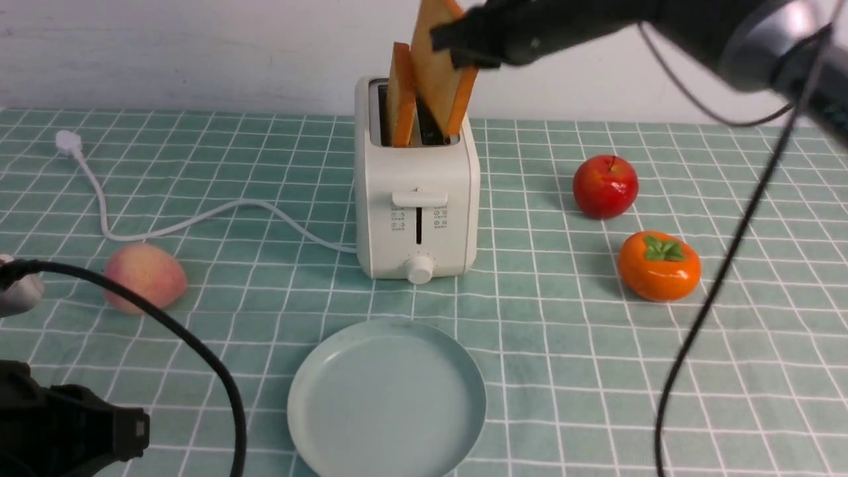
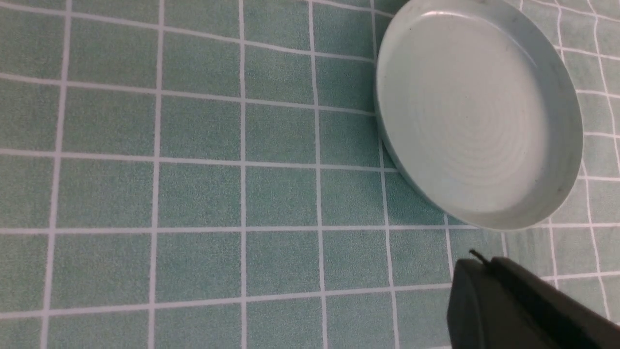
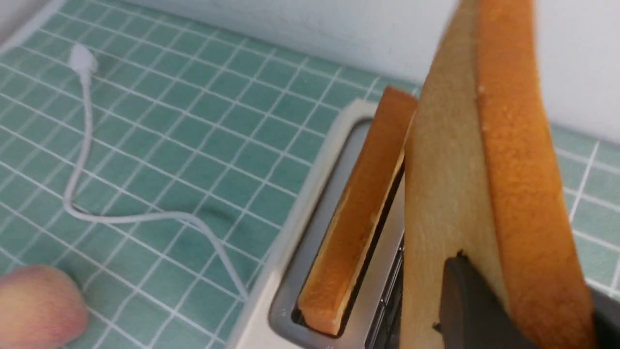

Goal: Take toasted bread from bread machine on blue coffee table place on plate.
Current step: 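Grasp the toast slice in the toaster and pull it up out of the slot with the right gripper, then place the held slice of bread on top of the slice on the plate with the right gripper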

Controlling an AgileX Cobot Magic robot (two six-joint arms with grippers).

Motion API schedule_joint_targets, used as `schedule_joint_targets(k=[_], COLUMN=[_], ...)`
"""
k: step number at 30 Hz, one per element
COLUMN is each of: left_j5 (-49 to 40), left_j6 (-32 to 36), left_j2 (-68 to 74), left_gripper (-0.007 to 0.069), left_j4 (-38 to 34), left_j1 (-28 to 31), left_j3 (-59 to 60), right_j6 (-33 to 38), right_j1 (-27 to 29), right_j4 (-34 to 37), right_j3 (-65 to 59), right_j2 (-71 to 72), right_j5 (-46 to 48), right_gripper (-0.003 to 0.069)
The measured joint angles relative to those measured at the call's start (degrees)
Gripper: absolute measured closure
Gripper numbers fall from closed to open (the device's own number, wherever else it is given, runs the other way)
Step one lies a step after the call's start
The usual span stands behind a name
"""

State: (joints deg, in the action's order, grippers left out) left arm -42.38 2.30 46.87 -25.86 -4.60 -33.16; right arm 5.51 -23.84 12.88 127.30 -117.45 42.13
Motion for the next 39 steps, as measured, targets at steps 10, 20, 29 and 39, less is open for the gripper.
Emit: schedule_joint_targets(k=[10,20,29,39], left_j5=[0.1,0.3,0.4,0.4], left_j6=[0.0,0.0,0.0,0.0], left_j2=[0.0,0.0,0.0,0.0], left_gripper=[0.0638,0.0638,0.0638,0.0638], left_j4=[-0.1,0.0,0.0,0.0], left_j1=[0.0,0.1,0.1,0.1], left_j3=[0.0,0.0,0.0,0.0], right_j6=[0.9,20.5,28.3,28.5], right_j1=[2.2,2.4,2.3,2.3], right_j4=[3.5,36.9,54.7,48.5], right_j3=[-4.8,-36.4,-38.4,-38.4], right_j2=[18.4,12.4,-0.4,-2.9], right_j5=[29.2,29.4,26.3,26.1], right_gripper=[0.0547,0.0547,0.0547,0.0342])
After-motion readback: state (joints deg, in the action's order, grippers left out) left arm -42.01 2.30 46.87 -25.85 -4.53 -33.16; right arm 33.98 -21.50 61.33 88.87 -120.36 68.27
